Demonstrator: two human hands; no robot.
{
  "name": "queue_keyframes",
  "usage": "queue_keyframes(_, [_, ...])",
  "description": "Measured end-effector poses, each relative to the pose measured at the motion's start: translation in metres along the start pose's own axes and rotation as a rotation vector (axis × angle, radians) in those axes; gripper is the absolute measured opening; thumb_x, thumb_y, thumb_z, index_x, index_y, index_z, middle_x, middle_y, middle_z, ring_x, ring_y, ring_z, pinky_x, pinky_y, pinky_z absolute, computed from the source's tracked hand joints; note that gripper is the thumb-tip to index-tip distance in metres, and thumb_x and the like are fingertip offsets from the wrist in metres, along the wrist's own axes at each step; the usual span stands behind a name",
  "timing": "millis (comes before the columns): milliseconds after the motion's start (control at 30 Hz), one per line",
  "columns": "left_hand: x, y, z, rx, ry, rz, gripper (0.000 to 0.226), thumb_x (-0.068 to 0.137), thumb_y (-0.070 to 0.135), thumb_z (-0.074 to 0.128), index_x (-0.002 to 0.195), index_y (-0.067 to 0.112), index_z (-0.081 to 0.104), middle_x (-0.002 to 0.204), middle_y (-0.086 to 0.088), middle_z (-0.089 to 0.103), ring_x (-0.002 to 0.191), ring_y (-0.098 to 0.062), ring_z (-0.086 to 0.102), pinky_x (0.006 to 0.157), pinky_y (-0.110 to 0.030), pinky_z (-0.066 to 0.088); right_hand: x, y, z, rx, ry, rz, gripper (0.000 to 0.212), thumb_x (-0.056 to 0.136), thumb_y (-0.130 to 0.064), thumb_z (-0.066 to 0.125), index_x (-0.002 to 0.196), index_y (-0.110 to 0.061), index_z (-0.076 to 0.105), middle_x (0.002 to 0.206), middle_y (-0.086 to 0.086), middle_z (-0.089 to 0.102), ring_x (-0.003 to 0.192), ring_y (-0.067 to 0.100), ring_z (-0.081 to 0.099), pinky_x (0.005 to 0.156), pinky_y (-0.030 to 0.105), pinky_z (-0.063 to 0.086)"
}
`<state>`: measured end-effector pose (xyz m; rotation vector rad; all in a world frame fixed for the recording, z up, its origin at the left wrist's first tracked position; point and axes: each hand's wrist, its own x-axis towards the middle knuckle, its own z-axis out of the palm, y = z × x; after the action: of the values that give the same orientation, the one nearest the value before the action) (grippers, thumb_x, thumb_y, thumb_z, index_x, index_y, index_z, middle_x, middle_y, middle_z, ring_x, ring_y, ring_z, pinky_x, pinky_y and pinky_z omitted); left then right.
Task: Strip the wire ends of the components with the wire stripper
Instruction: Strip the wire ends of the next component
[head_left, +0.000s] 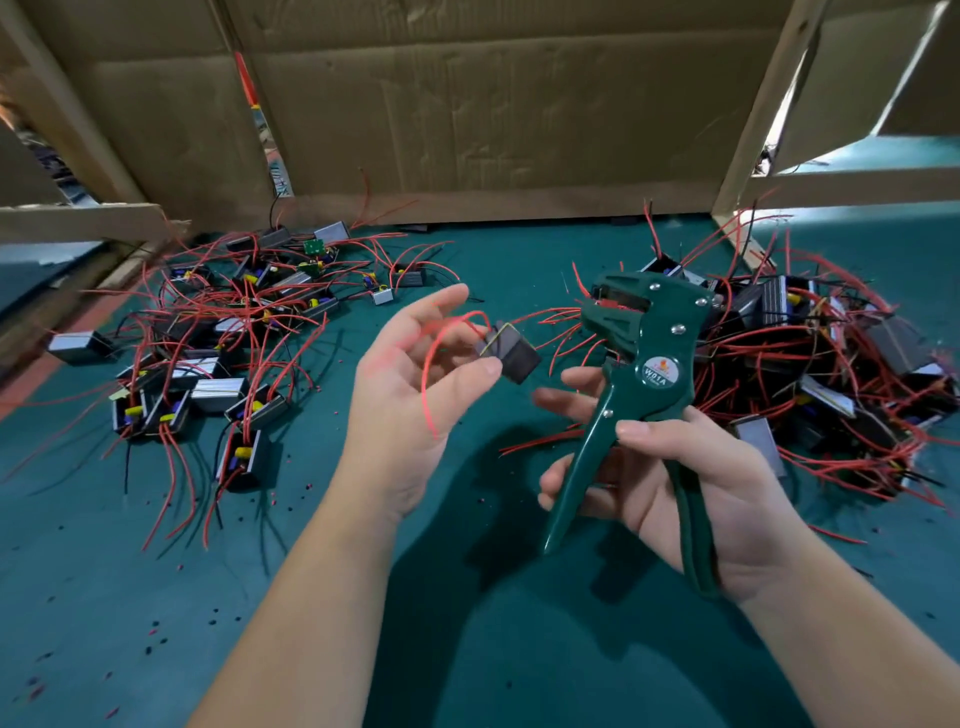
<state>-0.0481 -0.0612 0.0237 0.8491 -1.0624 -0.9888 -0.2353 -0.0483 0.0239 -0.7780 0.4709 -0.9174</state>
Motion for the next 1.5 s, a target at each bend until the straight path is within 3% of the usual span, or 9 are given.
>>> queue_keyframes(233, [-0.011,0.001,0.004,0.105,-0.343,-0.025,0.058,0.052,-0.016,0.033,0.083,0.02,0.068,0.078,0.0,0.07,0.095,-0.019,0.069,0.087,-0.028,0.053,-0.002,-0.003,0.003,0.108,-0.096,0.019,0.079,0.057,-0.022,0.082,0.131,-0.012,0.057,0.102,0.016,0.068,0.074,0.033,0.069,0.075,0.047,0.056])
queue_keyframes(467, [-0.007,-0.002,0.011,0.09,-0.005,-0.073,0.005,0.076,0.016,0.06,0.076,0.016,0.065,0.072,-0.001,0.068,0.077,-0.017,0.067,0.068,-0.023,0.051,-0.002,-0.003,0.005,0.055,-0.071,0.058,0.083,0.055,-0.022,0.084,0.132,-0.01,0.057,0.094,0.026,0.062,0.072,0.037,0.068,0.072,0.049,0.055])
queue_keyframes(633, [-0.006,-0.002,0.014,0.136,0.015,-0.061,0.031,0.072,0.029,0.07,0.1,0.017,0.066,0.092,0.001,0.074,0.084,-0.003,0.067,0.071,-0.011,0.047,-0.004,0.003,0.01,0.016,-0.075,0.114,0.081,0.052,-0.02,0.087,0.128,-0.009,0.06,0.09,0.028,0.061,0.069,0.039,0.067,0.069,0.051,0.055])
queue_keyframes(800, [-0.006,-0.005,0.016,0.073,0.063,-0.109,0.009,0.078,0.016,0.069,0.087,0.015,0.067,0.075,0.008,0.071,0.067,-0.007,0.061,0.064,-0.012,0.046,-0.004,0.011,0.014,-0.009,-0.095,0.153,0.078,0.054,-0.019,0.087,0.127,-0.008,0.06,0.079,0.027,0.064,0.068,0.04,0.066,0.07,0.052,0.054])
queue_keyframes(1033, [-0.008,-0.006,0.017,-0.057,0.01,-0.222,0.009,0.09,0.02,0.061,0.082,0.015,0.059,0.09,-0.01,0.066,0.073,-0.03,0.056,0.073,-0.041,0.05,-0.002,0.013,0.013,0.022,-0.081,0.151,0.079,0.052,-0.018,0.086,0.126,-0.007,0.061,0.08,0.027,0.061,0.068,0.041,0.066,0.07,0.053,0.053])
queue_keyframes(1100, [-0.008,-0.006,0.019,-0.191,0.021,-0.264,0.014,0.098,0.018,0.05,0.084,0.015,0.054,0.092,-0.01,0.069,0.066,-0.027,0.061,0.061,-0.038,0.054,-0.002,0.013,0.012,0.037,-0.057,0.135,0.081,0.049,-0.02,0.086,0.125,-0.006,0.061,0.089,0.028,0.059,0.068,0.041,0.065,0.069,0.052,0.054])
queue_keyframes(1200, [-0.006,-0.009,0.016,-0.128,0.112,-0.239,0.015,0.1,0.018,0.046,0.086,0.017,0.051,0.078,-0.004,0.068,0.088,-0.029,0.067,0.073,-0.051,0.055,-0.003,0.012,0.01,0.075,-0.015,0.12,0.078,0.046,-0.023,0.084,0.12,-0.007,0.064,0.111,0.03,0.056,0.069,0.041,0.065,0.07,0.051,0.055])
queue_keyframes(1333, [-0.001,-0.009,0.013,-0.035,0.167,-0.149,0.012,0.098,0.014,0.047,0.087,0.015,0.052,0.058,0.006,0.06,0.078,-0.015,0.071,0.069,-0.022,0.053,-0.003,0.009,0.008,0.111,0.035,0.098,0.071,0.041,-0.023,0.083,0.11,-0.012,0.071,0.116,0.028,0.06,0.07,0.039,0.067,0.07,0.049,0.056])
queue_keyframes(1500, [-0.002,-0.004,0.011,0.058,0.166,-0.036,0.016,0.08,0.033,0.059,0.08,0.02,0.068,0.06,0.008,0.061,0.059,-0.007,0.059,0.062,-0.016,0.048,-0.004,0.006,0.007,0.139,-0.009,0.131,0.071,0.046,-0.023,0.082,0.114,-0.01,0.068,0.104,0.032,0.065,0.073,0.039,0.066,0.07,0.048,0.056])
